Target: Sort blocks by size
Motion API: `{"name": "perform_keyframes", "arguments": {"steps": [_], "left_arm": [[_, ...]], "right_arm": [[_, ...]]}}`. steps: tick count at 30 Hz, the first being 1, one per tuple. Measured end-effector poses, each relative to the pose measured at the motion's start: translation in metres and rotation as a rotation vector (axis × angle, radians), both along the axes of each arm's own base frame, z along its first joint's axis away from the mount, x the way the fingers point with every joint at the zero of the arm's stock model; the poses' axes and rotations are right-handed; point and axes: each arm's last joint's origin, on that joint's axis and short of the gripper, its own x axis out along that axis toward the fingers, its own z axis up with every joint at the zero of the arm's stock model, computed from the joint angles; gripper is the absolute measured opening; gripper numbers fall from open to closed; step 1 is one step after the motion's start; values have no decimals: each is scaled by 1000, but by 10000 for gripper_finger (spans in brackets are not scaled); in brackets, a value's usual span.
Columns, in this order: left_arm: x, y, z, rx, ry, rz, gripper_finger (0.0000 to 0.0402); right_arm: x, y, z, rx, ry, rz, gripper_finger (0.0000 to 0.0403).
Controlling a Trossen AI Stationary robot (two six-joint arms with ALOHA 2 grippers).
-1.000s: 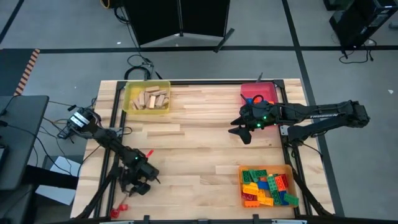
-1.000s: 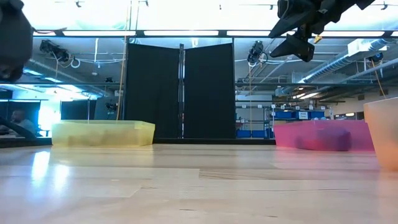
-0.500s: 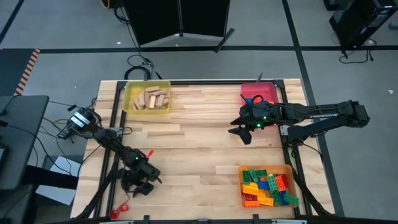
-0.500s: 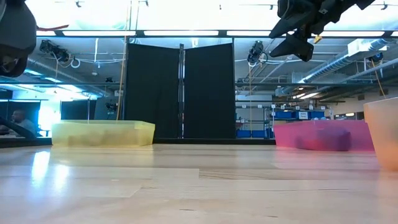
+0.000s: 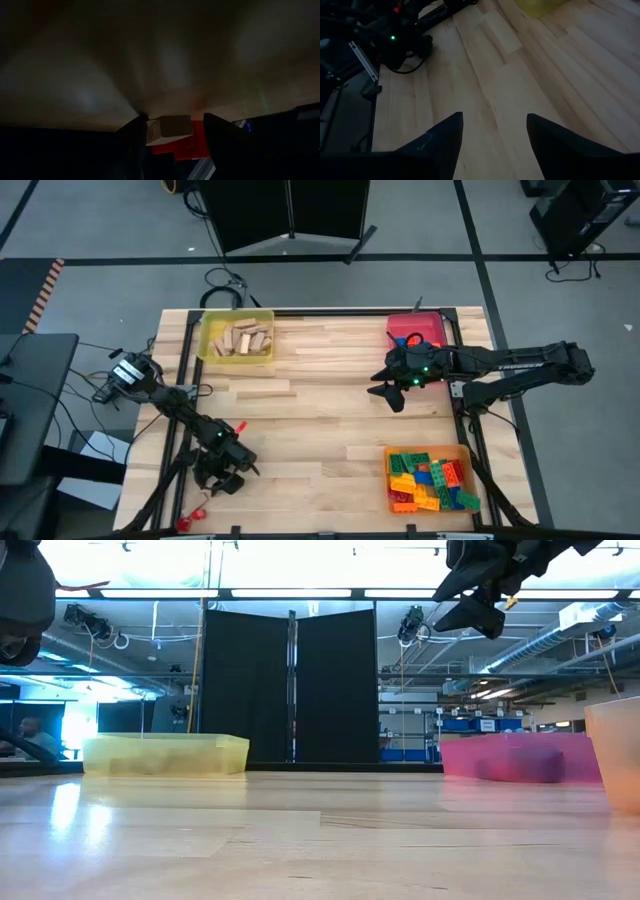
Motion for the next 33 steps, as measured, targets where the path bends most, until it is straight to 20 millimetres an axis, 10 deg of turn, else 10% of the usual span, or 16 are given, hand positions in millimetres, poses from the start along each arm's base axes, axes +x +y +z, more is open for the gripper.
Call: {"name": "perform_keyframes", "arguments": {"steps": [33], "left_arm": [[-14,-22,1,0,-37,-79,266]], "right_arm": [[-1,0,-1,23,13,-16,221]]}}
